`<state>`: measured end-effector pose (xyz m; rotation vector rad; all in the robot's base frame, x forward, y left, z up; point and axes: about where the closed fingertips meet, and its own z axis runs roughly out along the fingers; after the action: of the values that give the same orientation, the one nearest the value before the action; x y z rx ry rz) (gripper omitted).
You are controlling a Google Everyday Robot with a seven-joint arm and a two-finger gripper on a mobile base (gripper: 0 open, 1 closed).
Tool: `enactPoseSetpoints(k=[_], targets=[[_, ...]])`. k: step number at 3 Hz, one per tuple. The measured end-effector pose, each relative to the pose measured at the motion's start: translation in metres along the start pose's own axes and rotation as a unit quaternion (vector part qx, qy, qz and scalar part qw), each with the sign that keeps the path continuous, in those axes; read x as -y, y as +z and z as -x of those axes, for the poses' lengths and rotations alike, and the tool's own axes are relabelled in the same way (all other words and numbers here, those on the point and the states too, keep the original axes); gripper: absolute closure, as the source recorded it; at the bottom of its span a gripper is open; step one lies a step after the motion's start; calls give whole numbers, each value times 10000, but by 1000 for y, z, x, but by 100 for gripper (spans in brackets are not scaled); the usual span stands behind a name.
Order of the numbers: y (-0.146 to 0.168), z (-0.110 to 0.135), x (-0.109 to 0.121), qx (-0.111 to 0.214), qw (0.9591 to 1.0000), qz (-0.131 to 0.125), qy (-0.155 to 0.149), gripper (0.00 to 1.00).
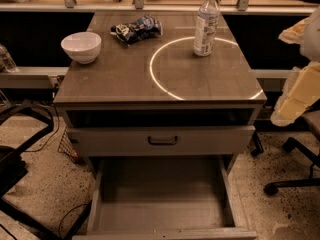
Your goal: Move blue plastic bottle near white bowl
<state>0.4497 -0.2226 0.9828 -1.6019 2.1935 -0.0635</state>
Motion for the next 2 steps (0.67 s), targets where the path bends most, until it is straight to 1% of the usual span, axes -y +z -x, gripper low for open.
enactPoseSetpoints(k=[1,2], targets=[[11,-22,37,955,9920,-326,754,0],[6,-37,74,1857,9713,-898,1188,0]])
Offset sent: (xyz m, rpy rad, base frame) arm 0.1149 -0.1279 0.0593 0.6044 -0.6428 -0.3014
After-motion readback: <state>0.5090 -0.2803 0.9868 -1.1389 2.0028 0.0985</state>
